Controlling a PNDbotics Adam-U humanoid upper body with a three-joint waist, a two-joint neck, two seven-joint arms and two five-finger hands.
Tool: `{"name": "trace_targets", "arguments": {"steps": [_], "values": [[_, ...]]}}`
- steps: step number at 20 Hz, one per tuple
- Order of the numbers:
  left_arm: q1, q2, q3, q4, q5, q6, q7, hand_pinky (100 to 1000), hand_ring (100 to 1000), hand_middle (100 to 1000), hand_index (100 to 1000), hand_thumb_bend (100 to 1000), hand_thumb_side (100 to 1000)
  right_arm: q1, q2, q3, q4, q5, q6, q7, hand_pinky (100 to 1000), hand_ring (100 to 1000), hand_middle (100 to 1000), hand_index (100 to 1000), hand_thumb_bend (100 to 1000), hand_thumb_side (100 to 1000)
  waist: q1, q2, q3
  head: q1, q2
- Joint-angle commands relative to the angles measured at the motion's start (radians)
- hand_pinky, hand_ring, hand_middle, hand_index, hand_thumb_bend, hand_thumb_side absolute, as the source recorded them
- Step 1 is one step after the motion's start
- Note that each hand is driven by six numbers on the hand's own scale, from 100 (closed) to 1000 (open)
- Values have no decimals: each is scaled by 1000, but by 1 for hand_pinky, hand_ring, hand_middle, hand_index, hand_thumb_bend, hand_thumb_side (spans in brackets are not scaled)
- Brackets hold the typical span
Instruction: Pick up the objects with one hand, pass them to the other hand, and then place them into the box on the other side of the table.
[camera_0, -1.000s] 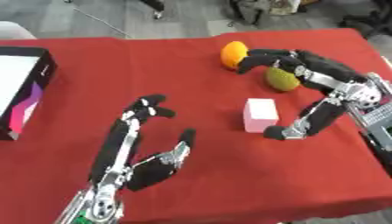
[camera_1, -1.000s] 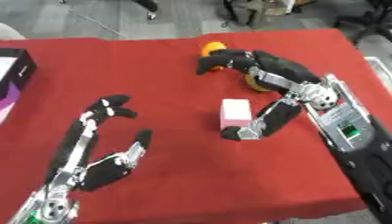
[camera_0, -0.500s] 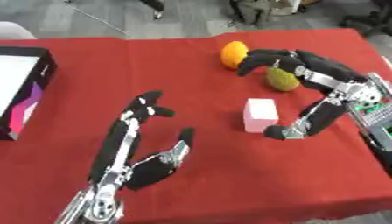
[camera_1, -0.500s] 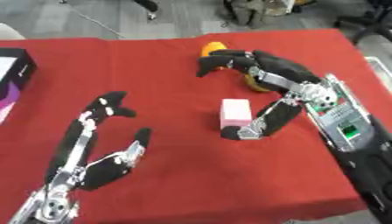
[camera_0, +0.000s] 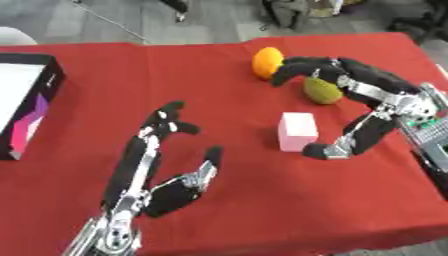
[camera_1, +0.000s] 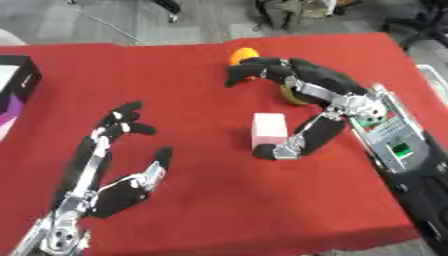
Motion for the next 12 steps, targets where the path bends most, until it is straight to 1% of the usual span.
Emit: {"name": "trace_targets", "arguments": {"steps": [1, 12], "values": [[-6, 1, 5, -14, -3, -2, 0, 936, 906, 891, 691, 325, 583, -16, -28, -8, -22, -9, -37, 38, 988, 880, 799, 1000, 418, 414, -1, -21, -1, -3, -5], [-5, 0, 4, -12, -6, -2, 1, 936, 905, 889, 691, 328, 582, -17, -27, -9, -20, -10, -36, 38, 989, 881, 796, 1000, 415, 416, 0, -20, -3, -5, -3]]}}
